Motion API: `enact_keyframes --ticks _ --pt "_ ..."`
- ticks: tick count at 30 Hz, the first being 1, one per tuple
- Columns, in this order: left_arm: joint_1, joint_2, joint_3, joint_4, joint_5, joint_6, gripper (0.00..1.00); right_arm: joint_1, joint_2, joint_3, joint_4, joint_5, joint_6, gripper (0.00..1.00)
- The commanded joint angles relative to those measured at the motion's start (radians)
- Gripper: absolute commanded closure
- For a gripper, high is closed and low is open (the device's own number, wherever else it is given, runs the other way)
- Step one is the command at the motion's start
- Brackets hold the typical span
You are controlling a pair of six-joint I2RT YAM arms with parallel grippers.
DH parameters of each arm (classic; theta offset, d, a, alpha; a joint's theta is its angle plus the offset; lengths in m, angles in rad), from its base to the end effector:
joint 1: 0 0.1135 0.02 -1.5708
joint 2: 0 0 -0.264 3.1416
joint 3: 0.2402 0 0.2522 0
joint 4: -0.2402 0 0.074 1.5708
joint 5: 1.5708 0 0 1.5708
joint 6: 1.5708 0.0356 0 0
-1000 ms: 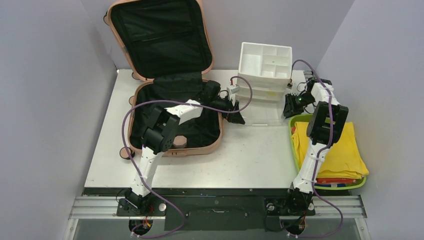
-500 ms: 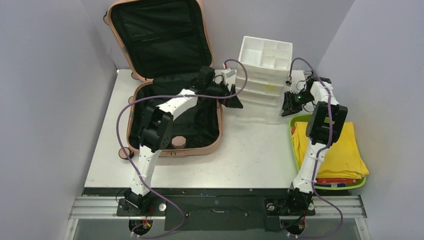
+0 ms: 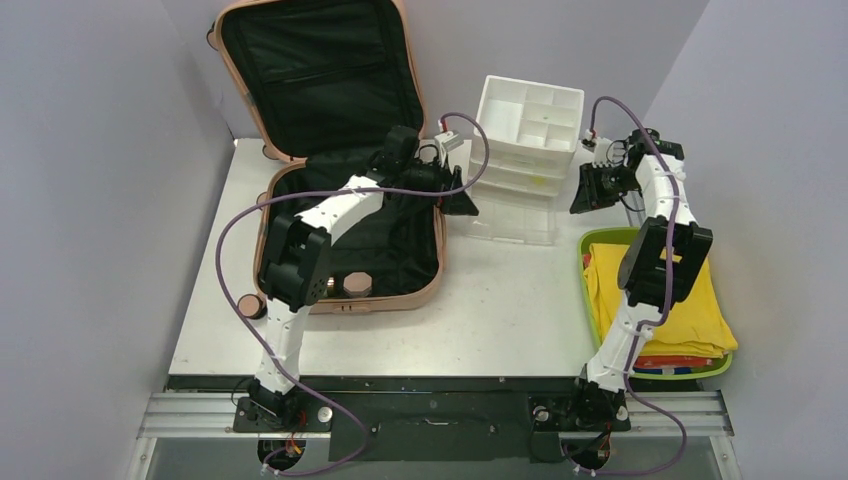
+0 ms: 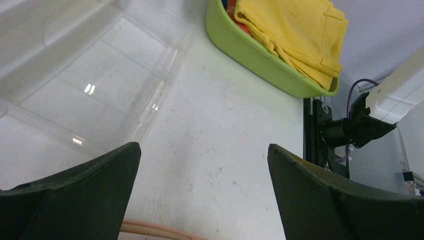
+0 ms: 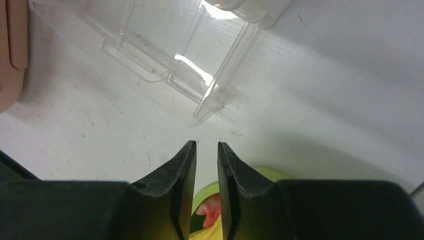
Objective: Open, take out, and arrange the luggage
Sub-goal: Open the drawer in the storage box.
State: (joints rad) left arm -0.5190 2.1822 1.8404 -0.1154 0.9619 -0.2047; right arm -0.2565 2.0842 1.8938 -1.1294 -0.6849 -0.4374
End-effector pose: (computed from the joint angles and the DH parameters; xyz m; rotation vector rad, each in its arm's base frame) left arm 0.4258 -0.2769 0.2624 0.9541 1.8725 -1.4159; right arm 0.4185 -0.0865 0.2576 -0.3484 2.5580 0.7540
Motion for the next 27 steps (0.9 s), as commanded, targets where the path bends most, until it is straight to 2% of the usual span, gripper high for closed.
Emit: enact_keyframes --ticks 1,4,8,14,16,19,23,27 --pt "0.025 -0.081 -0.023 0.003 0.019 0.030 0.04 -0.001 -0.151 -0.049 0.054 -0.010 -0.069 0.80" --pt "0.043 -0.108 -0.017 -0.057 0.015 0.052 0.04 0.034 -0.224 -0.079 0.090 -0.001 -0.099 0.80" --pt "0.070 -0.171 -0.031 -0.197 -0.019 0.170 0.04 0.095 -0.309 -0.143 0.080 0.037 -0.238 0.77" --pt "0.141 -0.300 -0.104 -0.471 -0.151 0.361 0.04 0.150 -0.384 -0.224 -0.157 0.055 -0.685 0.60" --pt "0.174 -0.342 -0.130 -0.548 -0.204 0.397 0.04 0.194 -0.418 -0.283 -0.183 0.059 -0.747 0.52" --pt "0.239 -0.399 -0.202 -0.646 -0.245 0.444 0.04 0.283 -0.487 -0.426 -0.070 0.142 -0.736 0.44" --pt "0.351 -0.530 -0.390 -0.583 -0.191 0.419 0.04 0.402 -0.525 -0.560 0.137 0.242 -0.685 0.36" --pt "0.457 -0.668 -0.506 -0.584 -0.163 0.480 0.04 0.429 -0.483 -0.544 0.236 0.209 -0.676 0.34"
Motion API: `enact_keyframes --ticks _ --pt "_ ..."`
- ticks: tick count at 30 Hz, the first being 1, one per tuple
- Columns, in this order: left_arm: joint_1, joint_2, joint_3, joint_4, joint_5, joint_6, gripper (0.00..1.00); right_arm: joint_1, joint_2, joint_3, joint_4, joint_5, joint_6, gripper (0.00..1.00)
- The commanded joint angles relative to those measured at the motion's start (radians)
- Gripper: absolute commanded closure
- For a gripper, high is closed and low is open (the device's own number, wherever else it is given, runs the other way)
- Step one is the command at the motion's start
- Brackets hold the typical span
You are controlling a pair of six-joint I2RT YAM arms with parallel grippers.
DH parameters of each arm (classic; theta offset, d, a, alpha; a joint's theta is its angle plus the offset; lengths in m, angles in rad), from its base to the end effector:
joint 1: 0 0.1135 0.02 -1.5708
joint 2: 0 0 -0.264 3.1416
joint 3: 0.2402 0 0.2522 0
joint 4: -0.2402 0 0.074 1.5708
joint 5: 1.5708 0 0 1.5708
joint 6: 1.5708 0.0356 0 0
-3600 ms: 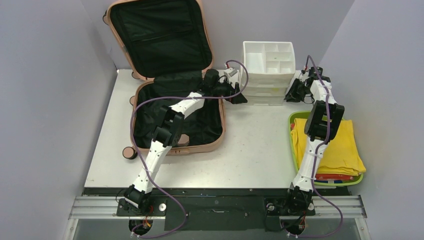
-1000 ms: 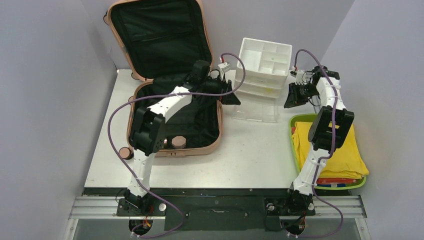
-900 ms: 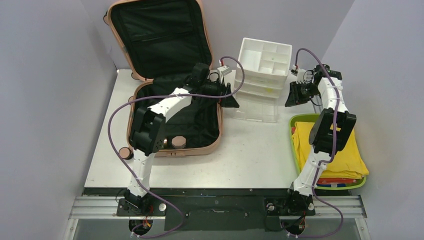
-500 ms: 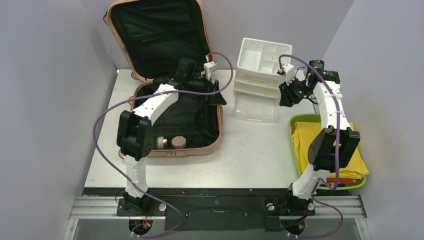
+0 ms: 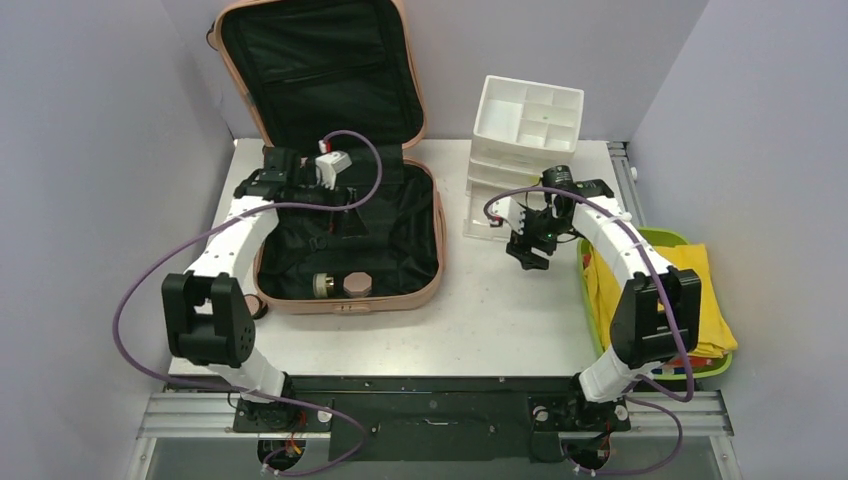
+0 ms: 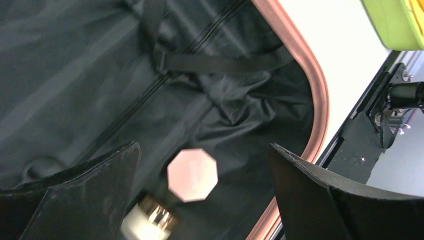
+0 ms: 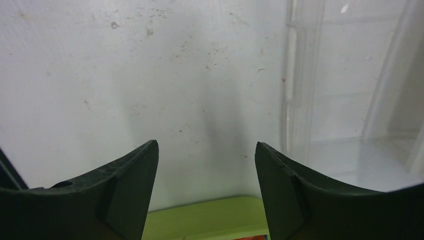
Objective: Open, take out, and arrange the luggage
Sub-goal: Open the drawer in the storage box.
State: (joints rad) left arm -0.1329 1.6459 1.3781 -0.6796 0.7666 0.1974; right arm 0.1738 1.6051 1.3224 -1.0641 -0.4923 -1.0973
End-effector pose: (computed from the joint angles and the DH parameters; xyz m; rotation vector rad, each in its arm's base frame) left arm 0.3437 -0.0709 0.2889 0.6870 2.2661 -0.9220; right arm 0.2969 0.0692 0.2639 -1.6562 2.1173 0.4697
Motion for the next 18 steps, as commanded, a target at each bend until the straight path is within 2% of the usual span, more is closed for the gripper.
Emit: enact_keyframes --ticks 1,5,10,15,18 --pt "0.100 -0.143 -0.053 -0.058 0.033 0.098 0.04 0.001 0.021 0.056 0.182 0.020 -0.009 0.34" --pt "0.190 -0.194 -0.095 -0.135 0.045 0.188 0.04 0.019 0.108 0.128 0.194 0.078 0.007 0.34" --pt "0.263 -0.257 -0.205 -0.122 0.056 0.220 0.04 0.028 0.225 0.166 0.218 0.178 0.015 0.36" --pt "0.314 -0.294 -0.271 -0.112 0.075 0.238 0.04 0.027 0.278 0.155 0.251 0.231 0.052 0.44" --pt "0.325 -0.316 -0.298 -0.098 0.078 0.238 0.04 0.029 0.287 0.150 0.241 0.224 0.073 0.56"
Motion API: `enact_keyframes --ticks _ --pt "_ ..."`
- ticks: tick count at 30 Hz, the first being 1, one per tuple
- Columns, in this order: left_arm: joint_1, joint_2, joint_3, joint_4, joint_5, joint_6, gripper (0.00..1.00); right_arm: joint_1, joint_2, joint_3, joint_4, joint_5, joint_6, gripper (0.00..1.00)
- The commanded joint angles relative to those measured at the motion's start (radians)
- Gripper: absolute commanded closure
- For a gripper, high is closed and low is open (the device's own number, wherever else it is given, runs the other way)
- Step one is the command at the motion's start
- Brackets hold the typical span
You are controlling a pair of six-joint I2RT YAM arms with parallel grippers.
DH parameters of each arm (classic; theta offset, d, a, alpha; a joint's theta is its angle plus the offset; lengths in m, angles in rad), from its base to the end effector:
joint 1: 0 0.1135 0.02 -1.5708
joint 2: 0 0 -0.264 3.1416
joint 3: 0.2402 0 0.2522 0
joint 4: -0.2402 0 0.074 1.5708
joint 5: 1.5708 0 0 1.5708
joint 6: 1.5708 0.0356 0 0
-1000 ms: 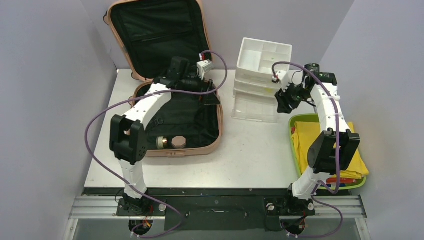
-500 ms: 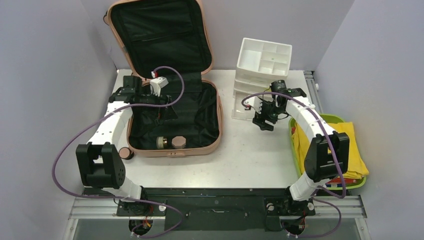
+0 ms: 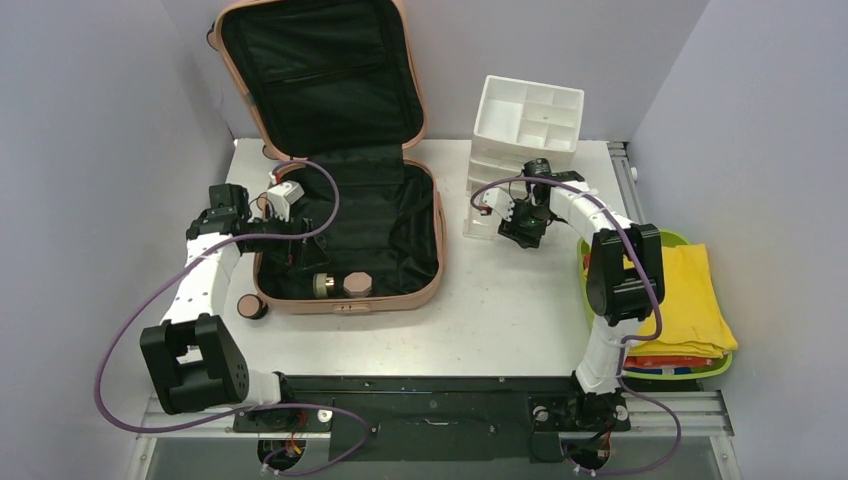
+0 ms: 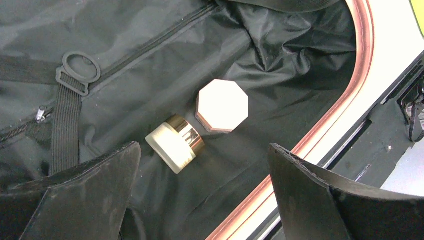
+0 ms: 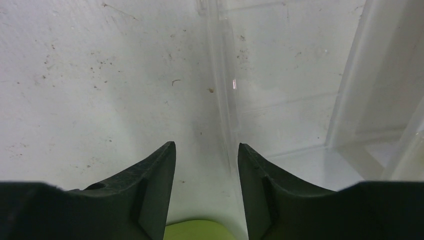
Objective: Open, take out, and arrange the luggage
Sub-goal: Open the drawer in the storage box.
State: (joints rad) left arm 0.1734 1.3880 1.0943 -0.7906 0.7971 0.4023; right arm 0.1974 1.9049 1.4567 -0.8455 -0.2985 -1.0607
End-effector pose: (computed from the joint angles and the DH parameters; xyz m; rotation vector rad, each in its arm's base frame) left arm 0.2704 0.0215 0.2722 0.5126 2.3078 -0.7837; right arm 0.3734 0.0854 0.2069 -1.6701 2.1969 0.2158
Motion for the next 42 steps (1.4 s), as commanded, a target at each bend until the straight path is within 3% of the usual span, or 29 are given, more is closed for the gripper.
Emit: enact_keyframes --ticks 1,4,6,22,28,30,32,35,42 --pt "0.022 -0.065 -0.018 0.015 0.048 0.033 0.04 0.006 -0.012 0.018 0.018 0.027 0.051 0.60" --pt "0.024 -0.073 -0.033 0.027 0.051 0.026 0.04 0.008 -0.004 0.049 -0.021 0.006 0.093 0.76" --pt "0.024 -0.077 -0.038 0.029 0.057 0.020 0.04 0.009 -0.002 0.063 -0.037 -0.015 0.126 0.79" --pt "0.016 -0.090 -0.047 0.032 0.043 0.016 0.04 0.081 -0.008 0.036 0.022 0.022 0.314 0.77" --pt "-0.092 -0.021 0.026 0.038 -0.099 0.055 0.04 0.078 -0.094 0.081 -0.022 0.067 0.332 0.55" --pt "-0.138 0.036 0.106 -0.013 -0.144 0.105 0.04 0.076 -0.141 0.116 -0.058 0.082 0.323 0.41" --pt "-0.161 0.098 0.183 -0.056 -0.171 0.141 0.04 0.073 -0.193 0.149 -0.095 0.093 0.287 0.21" --pt "-0.218 0.233 0.309 -0.119 -0.240 0.131 0.04 0.051 -0.263 0.165 -0.095 0.106 0.268 0.16" --pt "-0.335 0.437 0.471 -0.261 -0.425 0.079 0.04 -0.031 -0.316 0.288 -0.208 0.080 0.306 0.15"
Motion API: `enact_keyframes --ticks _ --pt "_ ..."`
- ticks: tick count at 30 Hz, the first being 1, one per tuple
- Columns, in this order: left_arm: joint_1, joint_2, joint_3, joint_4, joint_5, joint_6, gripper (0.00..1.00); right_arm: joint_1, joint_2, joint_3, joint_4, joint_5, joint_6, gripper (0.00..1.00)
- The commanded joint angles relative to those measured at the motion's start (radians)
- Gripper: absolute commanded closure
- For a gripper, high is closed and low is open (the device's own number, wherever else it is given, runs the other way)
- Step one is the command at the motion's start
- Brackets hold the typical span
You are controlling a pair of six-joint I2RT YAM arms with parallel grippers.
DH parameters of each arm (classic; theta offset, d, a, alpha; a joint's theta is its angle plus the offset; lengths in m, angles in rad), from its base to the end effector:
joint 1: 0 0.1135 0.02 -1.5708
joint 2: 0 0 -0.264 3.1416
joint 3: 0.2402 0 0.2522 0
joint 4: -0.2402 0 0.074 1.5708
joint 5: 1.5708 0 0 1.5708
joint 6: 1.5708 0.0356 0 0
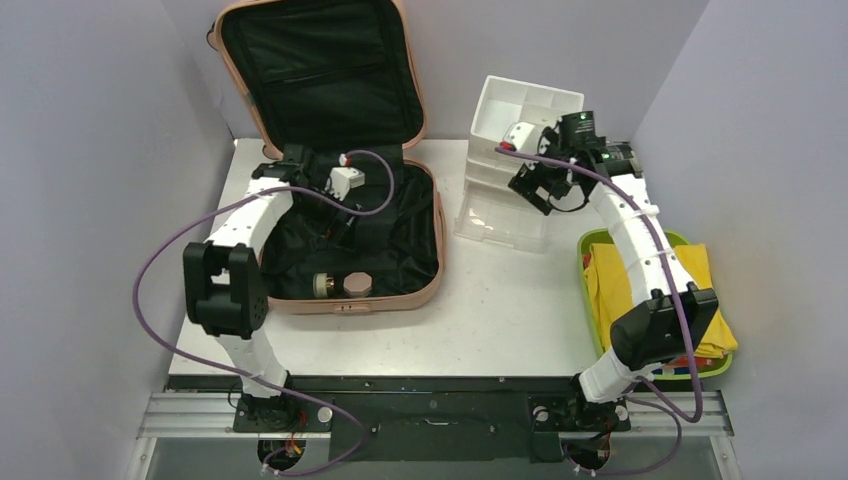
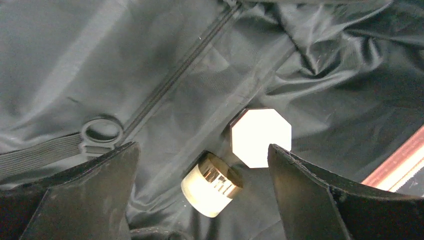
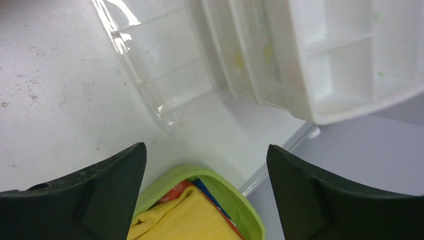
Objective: Open, take out, and arrange the luggage
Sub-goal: Open the drawer in the storage box, then pick up the personal item from the luggage.
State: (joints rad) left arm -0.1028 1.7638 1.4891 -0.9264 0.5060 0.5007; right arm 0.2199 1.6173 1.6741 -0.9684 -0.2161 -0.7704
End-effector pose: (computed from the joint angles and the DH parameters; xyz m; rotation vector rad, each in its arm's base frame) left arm 0.3570 -0.0542 0.2659 0.9023 2.4713 -0.5689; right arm 0.3302 0.0816 0.3650 -1.2449 2.1138 0.0280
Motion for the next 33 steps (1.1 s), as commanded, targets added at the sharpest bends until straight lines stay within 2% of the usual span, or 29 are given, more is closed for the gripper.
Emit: enact_keyframes --ticks 1,6,9,12,16,18,26,33 --pt "-0.067 0.066 0.085 -0.128 -0.153 -0.039 0.04 -0.060 -0.045 0.077 -0.093 -0.031 0.017 0.15" --pt "-0.141 0.071 0.060 -0.172 -0.209 -0.067 0.04 -0.067 -0.141 -0.013 -0.039 -0.095 -0.042 0.14" --pt "-0.172 0.041 -0.032 -0.148 -0.250 -0.073 0.04 -0.066 -0.182 -0.085 -0.003 -0.132 -0.027 0.14" --pt "-0.174 0.009 -0.111 -0.120 -0.296 -0.069 0.04 -0.068 -0.219 -0.173 0.023 -0.177 -0.029 0.13" --pt "-0.145 -0.034 -0.153 -0.078 -0.296 -0.076 0.04 -0.059 -0.315 -0.376 0.153 -0.172 0.028 0.13" --pt "-0.127 -0.051 -0.161 -0.051 -0.305 -0.078 0.04 -0.053 -0.337 -0.411 0.197 -0.159 0.046 0.13" --pt "-0.077 -0.072 -0.179 0.041 -0.425 -0.124 0.04 -0.039 -0.288 -0.374 0.192 -0.131 0.007 0.12" --pt "-0.029 -0.027 -0.156 -0.069 -0.332 -0.213 0.04 -0.032 -0.222 -0.286 0.187 -0.136 -0.003 0.12"
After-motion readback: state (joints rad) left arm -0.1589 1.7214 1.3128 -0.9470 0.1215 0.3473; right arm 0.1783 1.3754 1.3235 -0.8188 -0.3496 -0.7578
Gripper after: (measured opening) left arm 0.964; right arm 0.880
